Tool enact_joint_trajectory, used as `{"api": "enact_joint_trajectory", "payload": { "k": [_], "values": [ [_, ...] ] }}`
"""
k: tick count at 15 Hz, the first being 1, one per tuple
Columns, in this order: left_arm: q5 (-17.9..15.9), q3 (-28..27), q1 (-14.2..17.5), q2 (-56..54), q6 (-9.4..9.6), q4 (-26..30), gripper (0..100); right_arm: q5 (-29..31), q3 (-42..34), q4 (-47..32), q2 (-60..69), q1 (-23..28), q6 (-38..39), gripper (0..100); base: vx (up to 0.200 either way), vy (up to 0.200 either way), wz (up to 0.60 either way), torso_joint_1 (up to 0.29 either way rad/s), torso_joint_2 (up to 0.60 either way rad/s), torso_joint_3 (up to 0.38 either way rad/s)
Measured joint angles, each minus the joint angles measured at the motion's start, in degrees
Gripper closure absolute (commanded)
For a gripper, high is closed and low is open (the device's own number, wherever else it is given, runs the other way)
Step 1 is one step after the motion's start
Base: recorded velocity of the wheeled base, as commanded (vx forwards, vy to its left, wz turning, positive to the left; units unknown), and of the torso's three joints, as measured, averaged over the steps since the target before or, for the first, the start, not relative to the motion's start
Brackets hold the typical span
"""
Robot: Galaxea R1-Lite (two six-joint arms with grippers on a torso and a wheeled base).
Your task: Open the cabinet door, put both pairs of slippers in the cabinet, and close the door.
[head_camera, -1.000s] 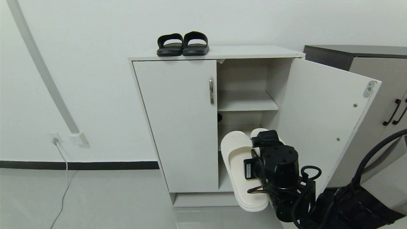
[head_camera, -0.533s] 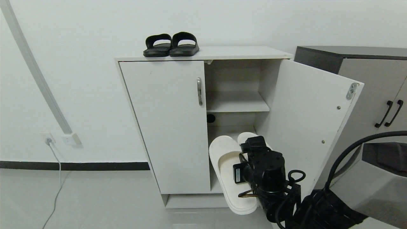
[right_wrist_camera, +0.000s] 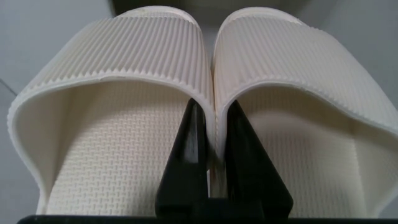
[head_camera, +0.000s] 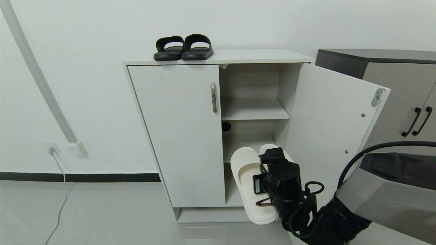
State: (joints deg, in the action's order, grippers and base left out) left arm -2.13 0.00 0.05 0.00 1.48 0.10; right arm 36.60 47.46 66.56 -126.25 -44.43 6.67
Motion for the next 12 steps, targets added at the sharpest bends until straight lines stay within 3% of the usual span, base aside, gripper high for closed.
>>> {"api": "enact_joint_trajectory", "payload": {
  "k": [12],
  "values": [
    [0.02,0.00,0.02,0.00,0.02,0.00,100,-1.02,-0.99,1.89,-1.48,8.14,-1.04,100,0.000,0.000,0.00,0.000,0.00,0.000]
  ]
}}
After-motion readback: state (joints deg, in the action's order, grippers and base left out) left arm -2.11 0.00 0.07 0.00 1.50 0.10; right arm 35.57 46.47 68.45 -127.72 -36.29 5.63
